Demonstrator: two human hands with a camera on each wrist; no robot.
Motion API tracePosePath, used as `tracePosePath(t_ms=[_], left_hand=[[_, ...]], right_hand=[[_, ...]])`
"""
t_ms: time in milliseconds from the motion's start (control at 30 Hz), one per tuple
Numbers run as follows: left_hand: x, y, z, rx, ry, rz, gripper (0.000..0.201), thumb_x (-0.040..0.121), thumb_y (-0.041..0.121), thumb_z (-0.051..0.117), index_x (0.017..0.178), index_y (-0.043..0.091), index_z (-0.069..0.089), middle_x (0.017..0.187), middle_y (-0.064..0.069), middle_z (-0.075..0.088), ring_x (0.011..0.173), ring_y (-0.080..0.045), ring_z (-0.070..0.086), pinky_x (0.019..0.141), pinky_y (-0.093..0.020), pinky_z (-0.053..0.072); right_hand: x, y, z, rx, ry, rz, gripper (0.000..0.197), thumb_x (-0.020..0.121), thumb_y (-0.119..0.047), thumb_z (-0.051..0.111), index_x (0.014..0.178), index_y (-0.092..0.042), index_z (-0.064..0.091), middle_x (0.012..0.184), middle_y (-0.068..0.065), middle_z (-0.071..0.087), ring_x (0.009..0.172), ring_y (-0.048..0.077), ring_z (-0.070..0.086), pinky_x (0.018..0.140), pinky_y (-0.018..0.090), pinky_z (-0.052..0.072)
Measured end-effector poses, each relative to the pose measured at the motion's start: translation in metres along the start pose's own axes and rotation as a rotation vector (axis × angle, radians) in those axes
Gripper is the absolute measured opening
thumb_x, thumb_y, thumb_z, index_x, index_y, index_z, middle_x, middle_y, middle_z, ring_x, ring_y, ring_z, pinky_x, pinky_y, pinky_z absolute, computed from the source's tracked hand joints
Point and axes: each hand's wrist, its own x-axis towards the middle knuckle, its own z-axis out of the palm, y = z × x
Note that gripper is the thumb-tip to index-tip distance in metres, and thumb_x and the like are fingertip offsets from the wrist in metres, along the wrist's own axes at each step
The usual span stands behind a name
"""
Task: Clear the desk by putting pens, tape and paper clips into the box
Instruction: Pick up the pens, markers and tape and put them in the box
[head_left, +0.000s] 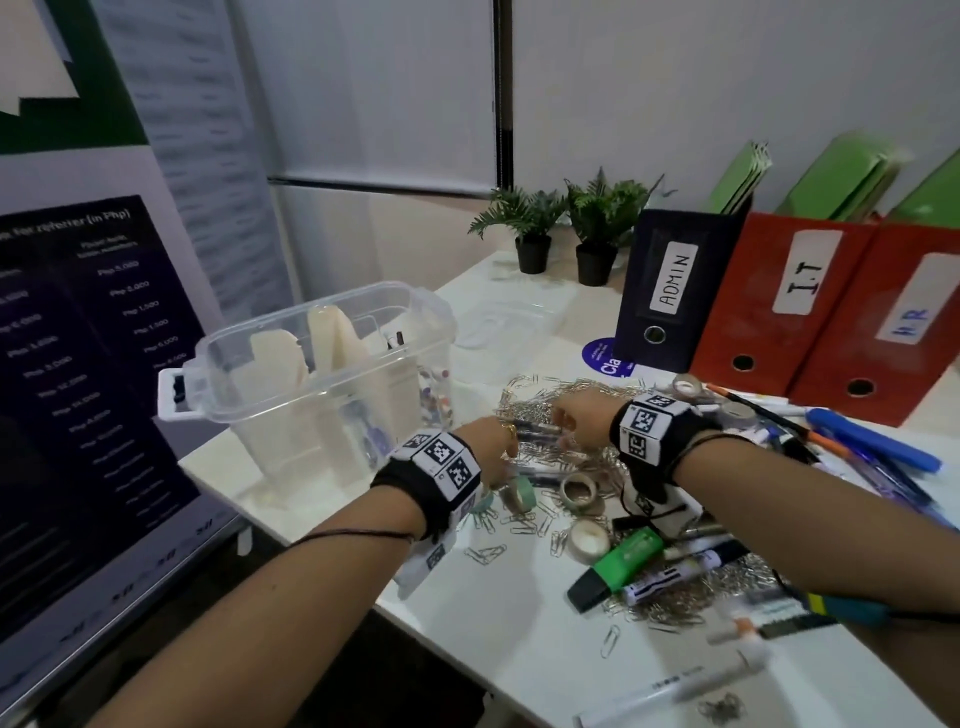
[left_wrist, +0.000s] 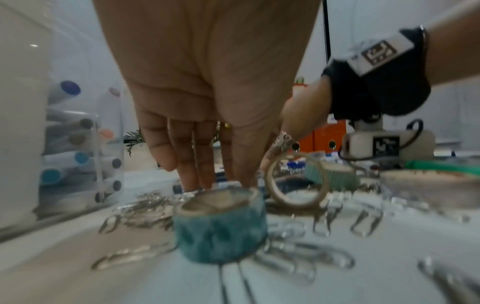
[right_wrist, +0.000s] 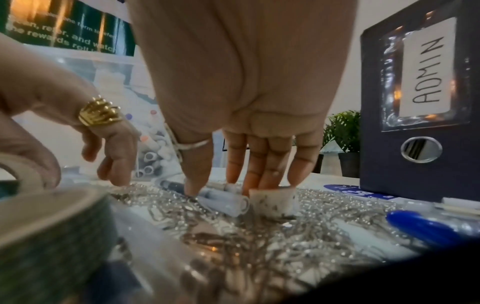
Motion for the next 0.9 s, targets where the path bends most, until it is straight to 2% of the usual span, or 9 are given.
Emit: tracePosePath(t_ms=[100, 267, 333, 433, 500, 600, 667, 733, 900], left_hand=[[0.002, 0.001, 0.005, 0.013, -0.055, -0.043, 0.032, 0.088, 0.022, 0.061, 0.116, 0.006, 0.061, 0.115, -0.010, 0.062, 0.101, -0.022, 0.059, 0.093, -0.030, 0.050], [0.002, 0.005, 0.004, 0.004, -0.108, -0.046, 0.030, 0.092, 0.019, 0.056, 0.116, 0.001, 0.059, 0.111, -0.014, 0.064, 0.085, -0.019, 0.054, 0.088, -0.030, 0.050], [0.003, 0.007, 0.005, 0.025, -0.094, -0.044, 0.029, 0.092, 0.017, 0.056, 0.116, 0.001, 0.060, 0.115, -0.014, 0.063, 0.091, -0.022, 0.057, 0.091, -0.030, 0.049], [0.006, 0.008, 0.005, 0.065, -0.028, -0.023, 0.027, 0.093, 0.011, 0.052, 0.117, 0.000, 0.057, 0.120, -0.014, 0.060, 0.109, -0.025, 0.058, 0.095, -0.029, 0.047], [0.008, 0.008, 0.003, 0.073, 0.011, -0.033, 0.026, 0.094, 0.007, 0.050, 0.118, 0.000, 0.055, 0.119, -0.013, 0.058, 0.108, -0.025, 0.058, 0.095, -0.029, 0.049], [0.008, 0.006, -0.004, 0.143, 0.053, -0.059, 0.025, 0.093, 0.005, 0.049, 0.117, 0.005, 0.056, 0.113, -0.010, 0.061, 0.098, -0.021, 0.058, 0.093, -0.031, 0.050], [0.006, 0.003, -0.010, 0.200, 0.114, -0.058, 0.026, 0.093, 0.002, 0.047, 0.116, 0.009, 0.057, 0.112, -0.009, 0.060, 0.103, -0.022, 0.056, 0.094, -0.033, 0.048], [0.004, -0.001, -0.016, 0.238, 0.158, -0.054, 0.027, 0.093, 0.002, 0.047, 0.117, 0.010, 0.058, 0.114, -0.009, 0.059, 0.108, -0.023, 0.055, 0.096, -0.035, 0.048], [-0.006, -0.010, -0.035, 0.252, 0.213, -0.070, 0.030, 0.090, -0.006, 0.045, 0.116, 0.007, 0.055, 0.113, -0.011, 0.057, 0.107, -0.026, 0.058, 0.094, -0.037, 0.049]], right_hand=[[0.007, -0.004, 0.005, -0.023, 0.027, -0.005, 0.036, 0.088, -0.026, 0.062, 0.121, -0.015, 0.052, 0.123, 0.006, 0.057, 0.110, 0.024, 0.055, 0.084, 0.030, 0.042], [0.012, -0.007, 0.008, -0.193, -0.006, -0.026, 0.006, 0.090, -0.014, 0.052, 0.094, -0.015, 0.047, 0.094, 0.006, 0.053, 0.086, 0.020, 0.049, 0.076, 0.030, 0.039], [0.012, -0.007, 0.010, -0.216, -0.027, -0.029, 0.004, 0.092, -0.017, 0.050, 0.092, -0.015, 0.047, 0.093, 0.005, 0.054, 0.088, 0.022, 0.053, 0.080, 0.031, 0.041], [0.012, -0.005, 0.010, -0.221, -0.036, -0.021, 0.008, 0.094, -0.022, 0.050, 0.097, -0.016, 0.053, 0.105, 0.005, 0.062, 0.107, 0.023, 0.057, 0.094, 0.038, 0.037], [0.014, -0.004, 0.011, -0.262, -0.007, -0.010, 0.009, 0.094, -0.023, 0.050, 0.097, -0.017, 0.055, 0.110, 0.004, 0.062, 0.112, 0.022, 0.054, 0.106, 0.044, 0.027], [0.014, -0.004, 0.011, -0.276, 0.005, 0.004, 0.012, 0.093, -0.018, 0.050, 0.082, -0.021, 0.047, 0.094, 0.000, 0.056, 0.104, 0.020, 0.053, 0.108, 0.045, 0.024], [0.012, -0.005, 0.010, -0.251, 0.011, 0.007, 0.003, 0.092, -0.020, 0.051, 0.089, -0.019, 0.050, 0.090, -0.002, 0.057, 0.095, 0.019, 0.050, 0.107, 0.044, 0.026], [0.007, -0.005, 0.008, -0.246, 0.021, 0.005, 0.004, 0.091, -0.017, 0.051, 0.094, -0.018, 0.049, 0.088, -0.001, 0.059, 0.098, 0.021, 0.053, 0.107, 0.045, 0.026], [0.001, -0.008, 0.008, -0.292, -0.036, 0.025, 0.028, 0.092, -0.012, 0.048, 0.119, -0.007, 0.053, 0.121, 0.010, 0.061, 0.116, 0.027, 0.054, 0.106, 0.041, 0.032]])
